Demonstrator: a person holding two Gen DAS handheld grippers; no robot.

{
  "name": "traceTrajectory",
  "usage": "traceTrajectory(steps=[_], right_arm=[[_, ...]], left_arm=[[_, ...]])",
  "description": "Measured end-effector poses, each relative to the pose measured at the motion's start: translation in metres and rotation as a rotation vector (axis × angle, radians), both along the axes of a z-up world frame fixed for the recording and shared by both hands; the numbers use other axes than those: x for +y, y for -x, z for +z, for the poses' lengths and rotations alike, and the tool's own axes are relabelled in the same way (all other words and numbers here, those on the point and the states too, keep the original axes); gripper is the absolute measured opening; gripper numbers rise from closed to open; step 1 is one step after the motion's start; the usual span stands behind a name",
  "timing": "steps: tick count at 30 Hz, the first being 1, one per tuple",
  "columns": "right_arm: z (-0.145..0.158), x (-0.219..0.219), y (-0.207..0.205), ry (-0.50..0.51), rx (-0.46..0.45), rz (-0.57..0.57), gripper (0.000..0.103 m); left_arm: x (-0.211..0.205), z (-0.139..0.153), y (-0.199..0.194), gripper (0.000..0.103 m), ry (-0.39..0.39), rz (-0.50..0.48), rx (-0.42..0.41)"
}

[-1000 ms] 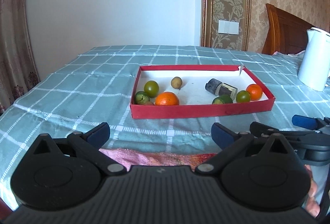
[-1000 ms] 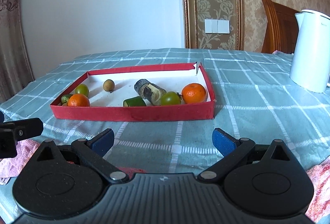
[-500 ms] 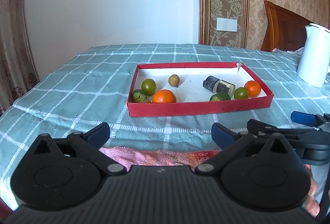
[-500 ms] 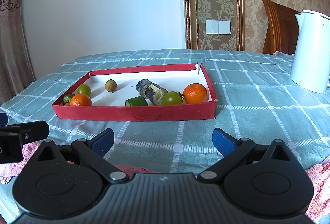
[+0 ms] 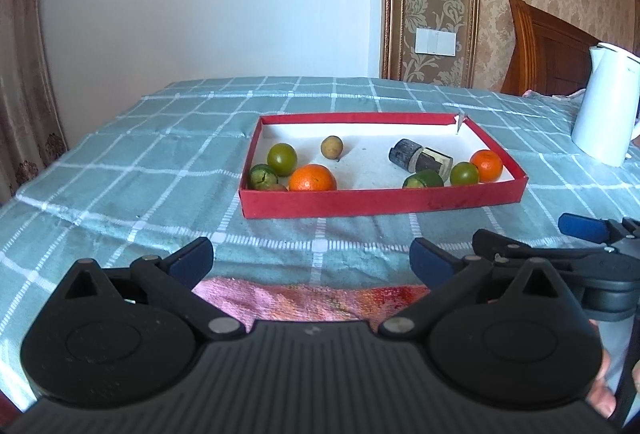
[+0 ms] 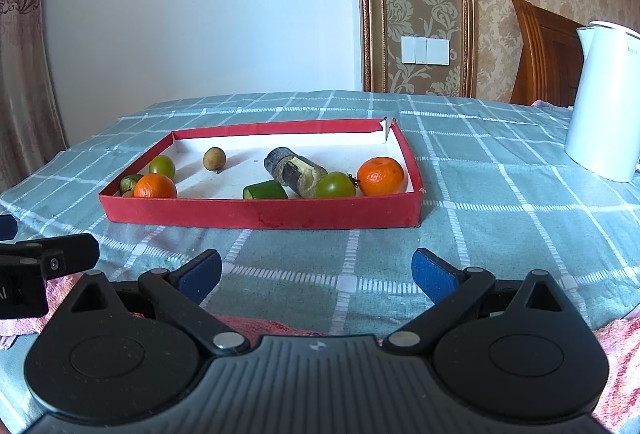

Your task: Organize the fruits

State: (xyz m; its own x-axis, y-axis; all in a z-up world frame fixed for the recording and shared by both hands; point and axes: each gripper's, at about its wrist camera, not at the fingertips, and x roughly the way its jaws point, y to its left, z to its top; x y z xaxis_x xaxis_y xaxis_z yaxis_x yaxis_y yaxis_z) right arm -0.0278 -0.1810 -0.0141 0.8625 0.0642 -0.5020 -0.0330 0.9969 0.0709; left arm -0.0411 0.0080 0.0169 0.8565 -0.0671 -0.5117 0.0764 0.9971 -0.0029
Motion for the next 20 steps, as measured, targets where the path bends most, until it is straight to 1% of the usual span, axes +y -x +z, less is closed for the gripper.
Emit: traceTrajectory(steps=[2, 4, 10, 16, 20], right_arm=[[-0.0003, 0.0002, -0.0006, 0.001, 0.001, -0.001, 0.102], [-0.0002, -0.0003, -0.0012, -0.001, 0.004, 0.000, 0.102], [-0.0007, 0.0000, -0.0014, 0.002, -0.002, 0.000, 0.102], [-0.0012, -0.0013, -0.0031, 0.004, -0.004, -0.008, 0.102], [-0.0025, 0.0000, -0.0042, 0.015, -0.005, -0.009, 0.102]], left_arm=[[0.0020, -0.0006, -0.0013, 0.103, 0.025, -0.007, 0.011], [0.0031, -0.0010, -0.0022, 0.103, 0.035, -0.008, 0.014], [0.0031, -0.0013, -0.0024, 0.103, 0.034, -0.006, 0.023], [-0.0005, -0.0049, -0.0036, 0.103, -0.001, 0.003, 0.017], [-0.0007, -0.0063, -0.0049, 0.103, 0.001, -0.002, 0.024]])
